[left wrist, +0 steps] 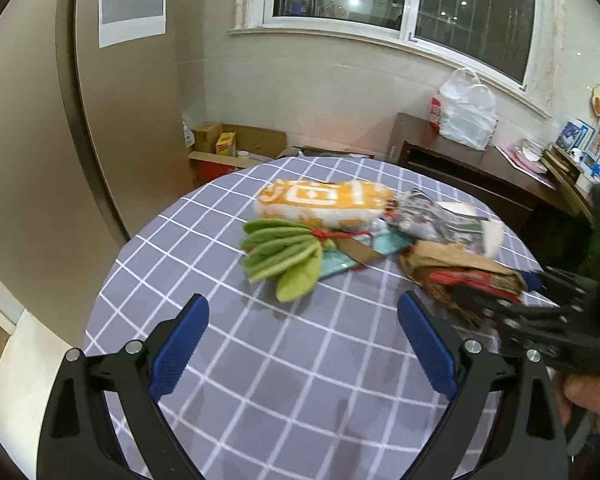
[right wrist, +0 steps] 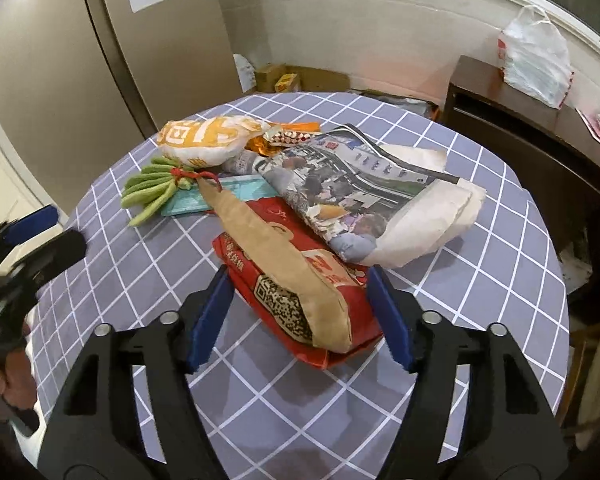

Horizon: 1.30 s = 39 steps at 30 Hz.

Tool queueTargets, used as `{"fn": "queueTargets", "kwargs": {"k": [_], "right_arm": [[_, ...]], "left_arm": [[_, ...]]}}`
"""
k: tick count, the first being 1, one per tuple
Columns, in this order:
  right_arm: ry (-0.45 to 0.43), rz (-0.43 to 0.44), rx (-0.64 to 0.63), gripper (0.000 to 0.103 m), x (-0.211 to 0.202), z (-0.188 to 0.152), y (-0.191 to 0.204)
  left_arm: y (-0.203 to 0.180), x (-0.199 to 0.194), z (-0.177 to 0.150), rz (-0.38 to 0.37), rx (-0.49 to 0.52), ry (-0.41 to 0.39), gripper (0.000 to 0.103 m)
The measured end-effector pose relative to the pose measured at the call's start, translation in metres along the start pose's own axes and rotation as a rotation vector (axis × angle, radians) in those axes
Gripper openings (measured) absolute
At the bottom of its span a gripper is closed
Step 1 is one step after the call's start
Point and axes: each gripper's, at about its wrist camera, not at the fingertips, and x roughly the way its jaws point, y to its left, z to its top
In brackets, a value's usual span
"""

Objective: Collect trash
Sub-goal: 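Grasp the green plush toy with the left tool while the right tool grasps the red chip bag, then carry the plush toy and chip bag to the blue wastebasket and open both tools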

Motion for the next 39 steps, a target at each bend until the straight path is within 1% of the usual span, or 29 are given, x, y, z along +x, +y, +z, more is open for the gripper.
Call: {"fn": "queueTargets", "kwargs": {"k": [2,5,8,12,14,15,16,17,18,19,22,30,35,39], "right_arm": [[-0.015,0.021,0.007,0.058,-0.007,-0.003,-0.001],[-0.031,0.054,0.042,0.055,-0.019,-0.007,-0.008],[-0.05,0.08,0.082,0.048,-0.033,-0.013,-0.015],[-0.056,0.08,0.107,0.048,-0.043,-0.016,-0.022],[-0.056,0.081,0.112,0.048,-0.046,-0.017,-0.025],[-0.057,0.084,0.117,0.048,-0.047,-0.017,-0.026],[-0.059,0.09,0.124,0.047,-0.047,-0.018,-0.027],[-0.061,0.096,0.132,0.047,-0.048,-0.019,-0.028],[-0.062,0.101,0.139,0.047,-0.049,-0.02,-0.029],[-0.065,0.106,0.145,0.047,-0.05,-0.021,-0.03],[-0.073,0.119,0.158,0.047,-0.055,-0.022,-0.032],[-0.104,0.138,0.19,0.047,-0.074,-0.03,-0.041],[-0.136,0.14,0.214,0.047,-0.091,-0.037,-0.051],[-0.165,0.145,0.236,0.047,-0.105,-0.043,-0.056]], "left_arm": [[0.004,0.01,0.006,0.013,0.002,0.002,0.093],[0.009,0.031,0.017,0.035,0.015,0.02,0.093],[0.009,0.055,0.024,0.061,0.052,0.047,0.093],[0.008,0.084,0.026,0.085,0.099,0.095,0.093],[0.009,0.092,0.028,0.064,0.107,0.104,0.093],[0.01,0.093,0.028,0.053,0.104,0.104,0.086],[0.012,0.096,0.029,0.018,0.094,0.122,0.063],[0.014,0.099,0.029,-0.011,0.084,0.142,0.051],[0.016,0.099,0.03,-0.025,0.067,0.143,0.041],[0.018,0.097,0.03,-0.039,0.063,0.139,0.026],[0.019,0.089,0.027,-0.051,0.057,0.132,0.017],[0.019,0.049,0.011,-0.048,0.037,0.093,0.015],[0.012,0.022,0.004,-0.041,0.038,0.057,0.015],[0.002,-0.004,0.002,-0.05,0.042,0.018,0.015]]}}
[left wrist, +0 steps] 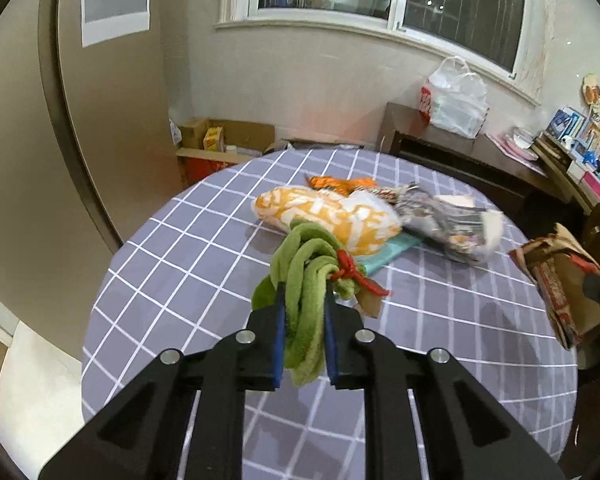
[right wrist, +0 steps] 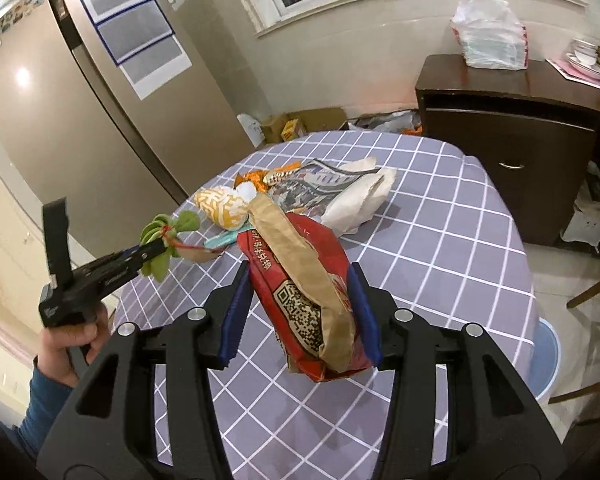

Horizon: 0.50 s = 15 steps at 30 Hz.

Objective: Collect trash
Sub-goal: 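Carry the plush toy and chip bag to the blue wastebasket and open both tools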

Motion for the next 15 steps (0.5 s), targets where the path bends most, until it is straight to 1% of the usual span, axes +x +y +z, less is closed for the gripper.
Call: {"fn": "queueTargets", "kwargs": {"k": [6,15], "right_arm": [[-0.042,0.002,0.015,0.047,-0.019,0.001,-0.004],[-0.09,-0.001,0.028,0.047,-0.045,0.002,-0.015]], "left_arm": [[-0.019,-0.033,-0.003,-0.028,0.001,-0.054,0.015],[-0.068,-0.048,0.0,-0.106,0.046,-0.074,0.015]]}}
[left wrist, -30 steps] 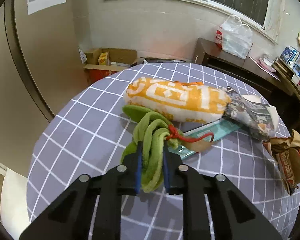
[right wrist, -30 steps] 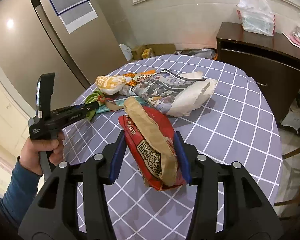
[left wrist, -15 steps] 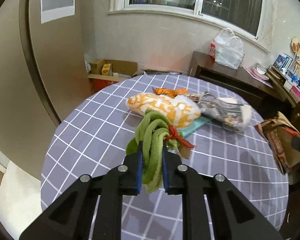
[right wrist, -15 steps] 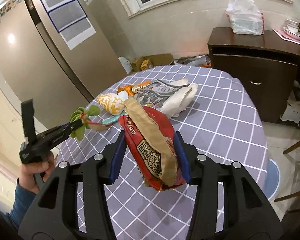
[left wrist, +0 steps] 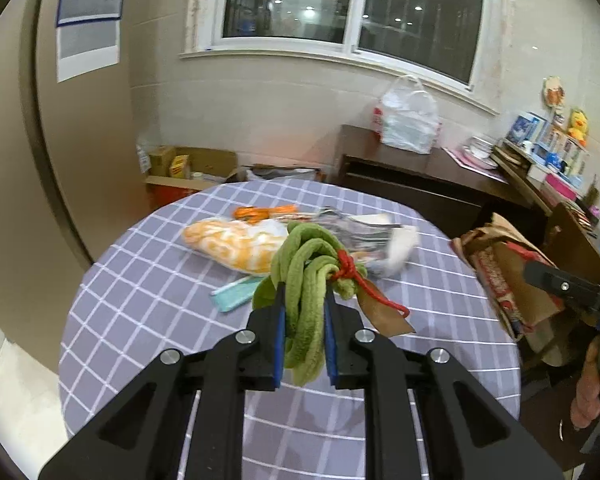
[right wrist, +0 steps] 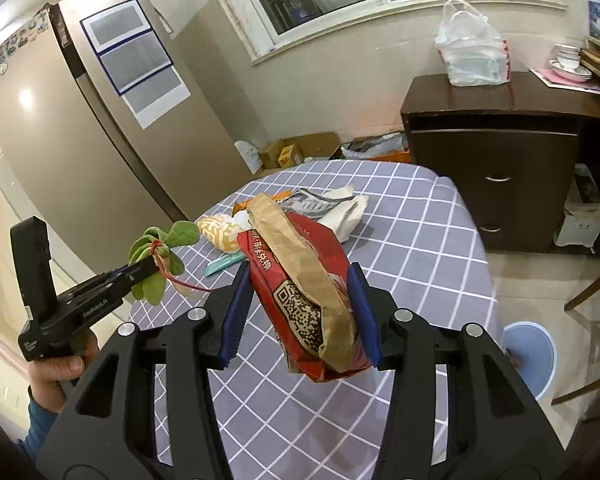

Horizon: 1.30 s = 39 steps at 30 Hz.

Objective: Collect trash
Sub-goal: 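Carry the plush toy and chip bag to the blue wastebasket and open both tools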

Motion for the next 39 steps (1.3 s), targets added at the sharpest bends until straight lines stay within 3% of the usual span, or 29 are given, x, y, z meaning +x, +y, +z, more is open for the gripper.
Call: {"fn": "queueTargets", "kwargs": {"k": [16,25,32,39], "right_arm": [[-0.148,-0.081,0.073,0.047,-0.072,0.022,-0.059],[-0.224,-0.19,0.177,0.047,-0.124,0.024,-0.125],[-0.254,-0.268,0.265,0.047,-0.151,0.015,-0.174],[-0.229,-0.333,0.367,0.047,-0.155,0.002,-0.225]], "left_arm": [[-0.113,0.007,0.025,-0.15,0.136,-0.026,0.015],[-0.2,0.025,0.026,-0.269,0.241,-0.003,0.015],[-0.268,0.056,0.019,-0.358,0.31,0.063,0.015],[-0.326,0.094,0.004,-0.406,0.372,0.156,0.015]]}}
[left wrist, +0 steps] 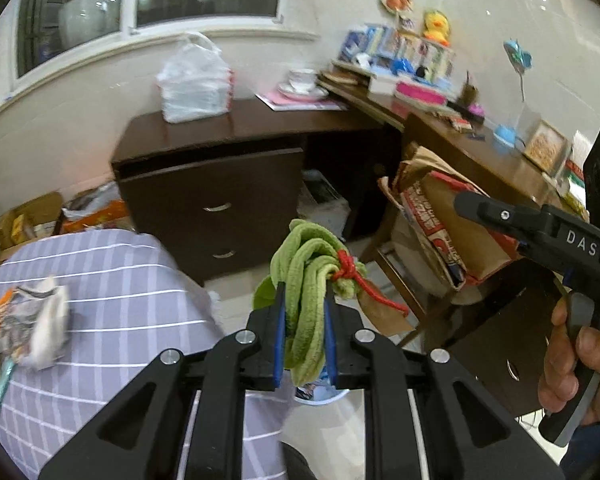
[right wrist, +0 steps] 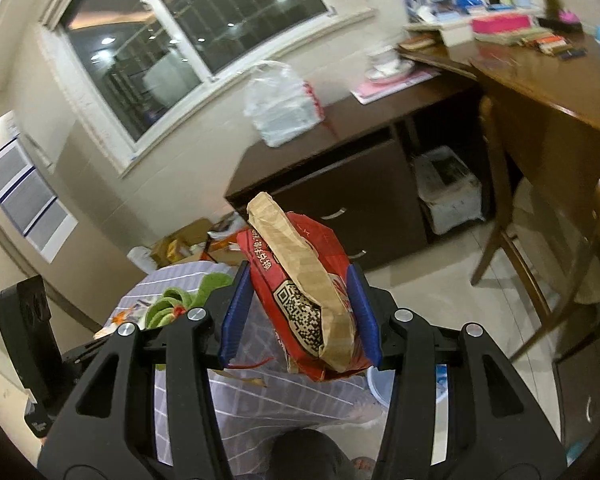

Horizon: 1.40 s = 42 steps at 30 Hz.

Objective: Collect trash
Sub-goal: 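Carry the plush toy and chip bag to the blue wastebasket and open both tools, then return both open tools to the table above the remaining trash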

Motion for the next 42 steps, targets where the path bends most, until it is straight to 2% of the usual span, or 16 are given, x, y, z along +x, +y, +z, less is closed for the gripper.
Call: {"fn": "queueTargets", "kwargs": {"k": [8,15,17,18,19,20,23,26,32,42], "right_arm": [[0.074,-0.047,0.071,0.047,0.036,-0.012,-0.04],[0.108,-0.062,0.126,0.048,0.065,-0.015,-0.065],[0.115,-0.068,0.15,0.053,0.073,-0.017,-0.074],[0.123,-0.068,0.166,0.058,0.078,-0.018,-0.079],[0.129,-0.072,0.19,0.071,0.083,-0.021,-0.085],[0.131,-0.077,0.206,0.078,0.085,-0.022,-0.09],[0.151,-0.092,0.235,0.087,0.091,-0.029,-0.1],[0.153,-0.108,0.253,0.096,0.089,-0.034,-0.105],[0.158,-0.163,0.25,0.097,0.082,-0.039,-0.101],[0.127,-0.157,0.19,0.097,0.06,-0.034,-0.066]], "left_arm": [[-0.026,0.066,-0.002,-0.027,0.038,0.127,0.015],[-0.031,0.104,-0.002,-0.041,0.051,0.187,0.02],[-0.03,0.115,-0.002,-0.039,0.052,0.208,0.049],[-0.029,0.118,-0.001,-0.027,0.044,0.21,0.077],[-0.026,0.119,-0.001,-0.01,0.034,0.199,0.088],[-0.026,0.12,0.0,-0.003,0.027,0.192,0.088],[-0.021,0.122,0.0,0.009,0.008,0.214,0.088],[-0.014,0.117,0.0,0.02,-0.011,0.204,0.088],[-0.008,0.097,0.003,0.034,-0.018,0.158,0.089],[-0.002,0.046,0.006,0.039,-0.021,0.066,0.09]]}}
